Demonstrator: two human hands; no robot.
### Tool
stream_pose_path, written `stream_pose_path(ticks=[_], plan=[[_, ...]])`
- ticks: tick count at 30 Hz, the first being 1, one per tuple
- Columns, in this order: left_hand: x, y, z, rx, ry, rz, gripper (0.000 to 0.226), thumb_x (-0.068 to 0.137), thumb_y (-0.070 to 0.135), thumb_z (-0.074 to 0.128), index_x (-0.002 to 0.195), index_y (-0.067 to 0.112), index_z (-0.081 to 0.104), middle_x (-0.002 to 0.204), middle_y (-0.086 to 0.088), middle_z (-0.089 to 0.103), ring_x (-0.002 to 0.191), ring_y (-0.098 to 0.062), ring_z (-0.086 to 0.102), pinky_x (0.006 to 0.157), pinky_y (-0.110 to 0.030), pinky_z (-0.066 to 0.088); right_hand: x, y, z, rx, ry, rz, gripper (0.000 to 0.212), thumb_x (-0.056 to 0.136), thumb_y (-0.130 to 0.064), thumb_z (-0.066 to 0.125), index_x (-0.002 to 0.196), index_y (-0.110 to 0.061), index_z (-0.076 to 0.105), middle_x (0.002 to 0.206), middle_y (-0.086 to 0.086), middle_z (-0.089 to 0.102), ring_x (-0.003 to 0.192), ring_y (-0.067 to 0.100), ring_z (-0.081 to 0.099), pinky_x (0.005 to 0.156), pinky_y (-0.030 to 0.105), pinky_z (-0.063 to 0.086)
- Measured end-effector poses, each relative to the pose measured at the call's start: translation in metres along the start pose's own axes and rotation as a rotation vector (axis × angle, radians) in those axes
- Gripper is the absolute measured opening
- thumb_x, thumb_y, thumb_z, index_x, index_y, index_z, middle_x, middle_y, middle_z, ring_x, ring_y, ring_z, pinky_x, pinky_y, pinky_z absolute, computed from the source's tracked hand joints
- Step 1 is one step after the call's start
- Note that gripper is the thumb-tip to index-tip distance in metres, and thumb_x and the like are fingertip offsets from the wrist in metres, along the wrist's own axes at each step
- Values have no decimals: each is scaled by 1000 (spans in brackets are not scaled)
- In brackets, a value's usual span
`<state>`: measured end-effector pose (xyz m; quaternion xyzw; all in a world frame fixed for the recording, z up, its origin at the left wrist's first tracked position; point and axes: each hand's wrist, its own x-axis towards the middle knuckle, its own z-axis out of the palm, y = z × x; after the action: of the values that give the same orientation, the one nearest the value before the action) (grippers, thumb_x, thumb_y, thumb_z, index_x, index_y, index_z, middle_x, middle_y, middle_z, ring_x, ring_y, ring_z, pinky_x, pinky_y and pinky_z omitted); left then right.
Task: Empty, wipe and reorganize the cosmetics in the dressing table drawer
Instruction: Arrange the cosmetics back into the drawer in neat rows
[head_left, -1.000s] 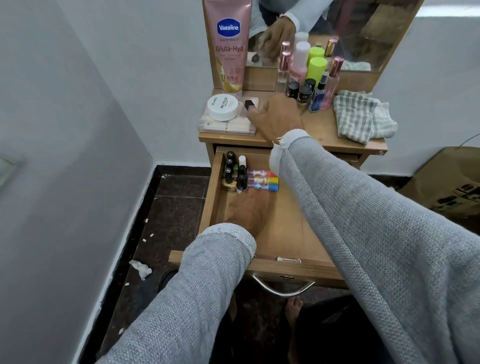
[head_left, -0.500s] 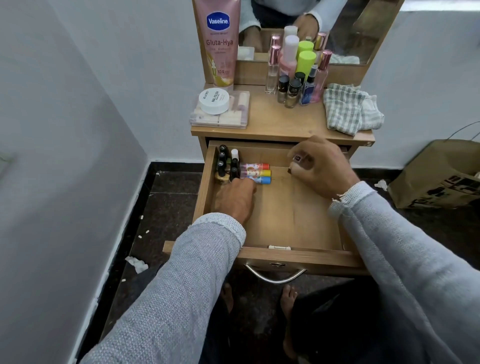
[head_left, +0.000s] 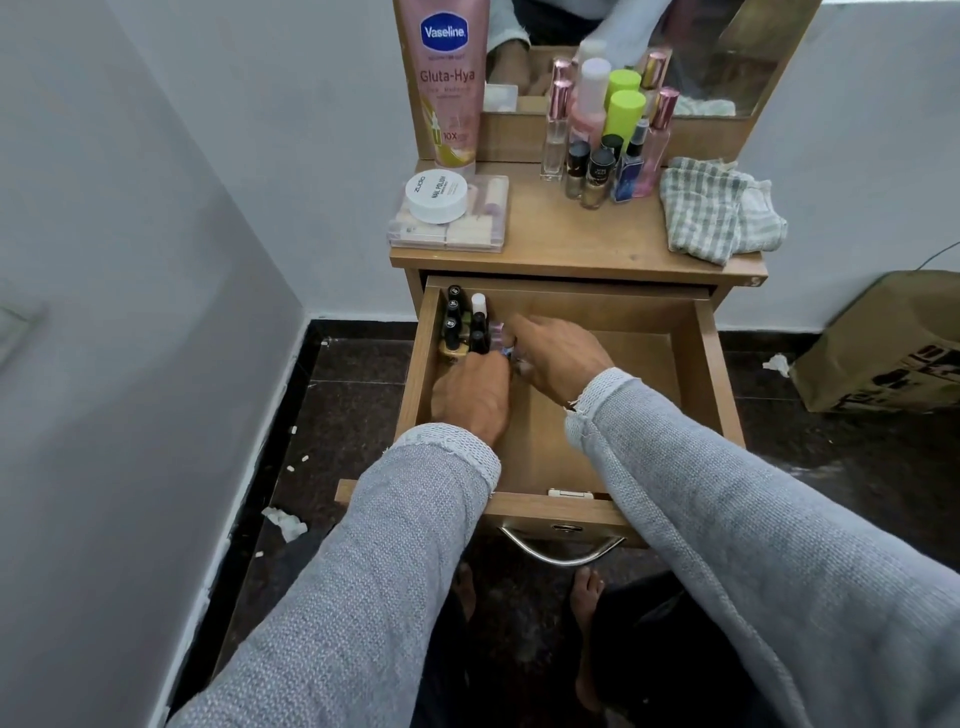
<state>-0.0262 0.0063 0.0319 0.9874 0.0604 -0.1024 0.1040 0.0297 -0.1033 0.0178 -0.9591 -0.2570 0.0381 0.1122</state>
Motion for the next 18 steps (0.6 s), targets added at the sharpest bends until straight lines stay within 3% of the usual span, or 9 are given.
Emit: stream_pose_path(ticks=[3,6,10,15,18], plan=[[0,0,2,37,0,21,23,99,10,50,120,9,60,118,-13,64,108,-30,61,84,-39,49,2,3,5,80,-8,-7,19,88,-14,55,106,-19,52,102,8,63,91,32,59,67,34,42],[-1,0,4,42,-14,38,22,99,12,52,119,9,60,117,-13,63,106,-31,61,85,-41,51,1,7,6,162,-22,23,25,87,-17,63,111,-15,56,108,8,63,98,30,59,78,36,48],[-1,1,6,28,-38,133,24,97,12,55,119,9,63,115,-12,64,106,-32,61,85,-39,49,-8,23,0,179,17,129,31,82,-19,71,110,-14,58,105,4,57,93,25,57,78,31,47],[-1,7,9,-4,-117,284,30,94,5,52,121,11,64,116,-11,65,104,-28,62,87,-36,48,-32,51,4,172,-81,357,12,85,-17,67,95,-19,60,99,4,64,89,24,62,84,36,53],[0,7,11,16,-133,290,34,94,2,51,125,11,62,120,-12,62,107,-28,60,87,-38,49,-30,52,8,196,-112,418,5,85,-17,68,85,-13,65,89,7,68,84,25,65,79,32,53]])
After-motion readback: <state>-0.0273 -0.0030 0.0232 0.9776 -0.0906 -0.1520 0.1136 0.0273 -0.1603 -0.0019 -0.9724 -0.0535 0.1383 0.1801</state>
